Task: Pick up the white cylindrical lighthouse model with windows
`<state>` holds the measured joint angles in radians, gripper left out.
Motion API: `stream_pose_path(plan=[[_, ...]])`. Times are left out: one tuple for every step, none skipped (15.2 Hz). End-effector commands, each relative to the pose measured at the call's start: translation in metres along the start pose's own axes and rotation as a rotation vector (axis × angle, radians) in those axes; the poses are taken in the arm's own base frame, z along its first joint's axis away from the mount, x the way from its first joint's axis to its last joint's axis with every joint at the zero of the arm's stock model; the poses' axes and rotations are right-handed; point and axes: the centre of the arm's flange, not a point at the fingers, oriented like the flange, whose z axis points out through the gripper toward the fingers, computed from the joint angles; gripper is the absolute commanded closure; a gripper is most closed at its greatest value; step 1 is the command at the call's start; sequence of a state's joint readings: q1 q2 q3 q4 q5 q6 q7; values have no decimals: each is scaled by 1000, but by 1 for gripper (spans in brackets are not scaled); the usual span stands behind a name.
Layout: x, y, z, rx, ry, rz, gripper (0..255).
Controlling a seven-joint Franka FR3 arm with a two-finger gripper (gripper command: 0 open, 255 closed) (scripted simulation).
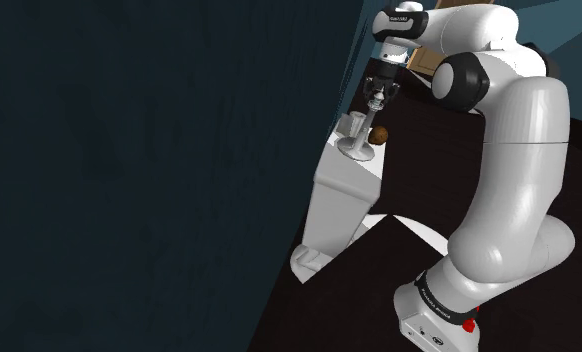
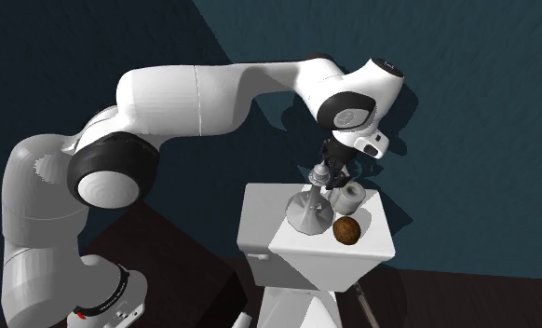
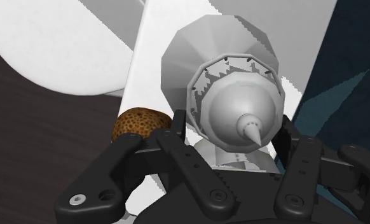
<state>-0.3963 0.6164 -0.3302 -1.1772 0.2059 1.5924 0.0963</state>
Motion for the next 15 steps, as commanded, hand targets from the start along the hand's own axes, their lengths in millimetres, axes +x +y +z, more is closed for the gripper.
stream_pose_path(plan=[[0, 0, 2, 0, -2, 0, 255], [0, 0, 2, 0, -2, 0, 255], [0, 0, 2, 0, -2, 0, 255], [1, 0, 1, 0, -2, 0, 255], [0, 0, -4, 0, -2, 0, 255], [-1, 0, -9, 0, -2, 0, 255], [-2, 0, -14, 0, -2, 0, 255], [-3, 0, -19, 0, -2, 0, 255], [-4, 0, -25, 0, -2, 0, 255], [-5, 0, -30, 0, -2, 0, 255], [-6, 0, -35, 0, -2, 0, 255], [-7, 0, -40, 0, -2, 0, 255], [-7, 0, -45, 0, -2, 0, 255], [-8, 0, -51, 0, -2, 0, 255], [-9, 0, -56, 0, -2, 0, 255]])
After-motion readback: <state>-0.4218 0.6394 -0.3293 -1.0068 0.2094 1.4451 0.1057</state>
